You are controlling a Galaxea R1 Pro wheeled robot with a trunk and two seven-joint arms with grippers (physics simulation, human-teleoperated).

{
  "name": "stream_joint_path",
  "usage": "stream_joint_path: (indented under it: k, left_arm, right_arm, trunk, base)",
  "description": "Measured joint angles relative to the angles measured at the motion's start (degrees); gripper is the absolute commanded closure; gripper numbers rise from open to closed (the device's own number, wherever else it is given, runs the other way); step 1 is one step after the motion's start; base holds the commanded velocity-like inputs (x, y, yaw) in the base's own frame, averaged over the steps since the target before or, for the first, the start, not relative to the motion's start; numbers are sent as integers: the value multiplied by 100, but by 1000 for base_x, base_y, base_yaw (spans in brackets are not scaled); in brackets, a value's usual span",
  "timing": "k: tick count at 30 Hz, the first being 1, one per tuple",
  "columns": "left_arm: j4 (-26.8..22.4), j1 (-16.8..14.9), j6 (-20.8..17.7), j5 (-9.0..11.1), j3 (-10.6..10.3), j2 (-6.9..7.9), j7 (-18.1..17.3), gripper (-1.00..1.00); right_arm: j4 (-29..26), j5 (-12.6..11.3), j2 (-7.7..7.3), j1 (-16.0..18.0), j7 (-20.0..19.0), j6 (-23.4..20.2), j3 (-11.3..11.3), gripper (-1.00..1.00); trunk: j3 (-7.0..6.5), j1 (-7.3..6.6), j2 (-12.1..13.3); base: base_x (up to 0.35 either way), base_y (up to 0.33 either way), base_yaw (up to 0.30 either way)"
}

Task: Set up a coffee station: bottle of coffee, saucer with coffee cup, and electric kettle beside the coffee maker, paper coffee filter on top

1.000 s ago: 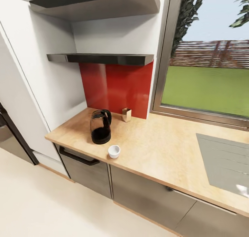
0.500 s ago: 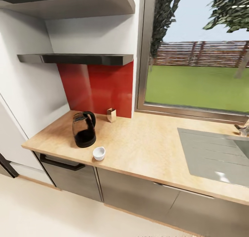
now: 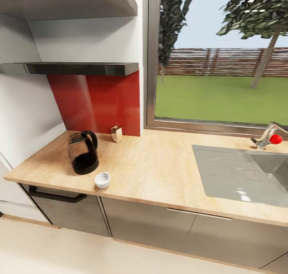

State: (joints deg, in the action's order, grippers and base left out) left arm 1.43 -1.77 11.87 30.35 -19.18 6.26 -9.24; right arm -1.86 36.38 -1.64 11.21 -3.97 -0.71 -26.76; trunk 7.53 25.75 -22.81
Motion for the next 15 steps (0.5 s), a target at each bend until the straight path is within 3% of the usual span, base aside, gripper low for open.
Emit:
stream_joint_path:
  k: [9,15]
  left_arm:
    - [0,-1,-1,-12,4,5,0,-100]
    - [0,0,1,-6,3,1,0,-100]
  right_arm:
    - [2,0,115,-3,-7,-3,-4,-100]
    - [-8,-9,149,-1,-1,-2,4,-100]
  trunk:
    - [0,0,0]
    - [0,0,0]
  base:
    - [0,0,-175]
    - [0,0,-49]
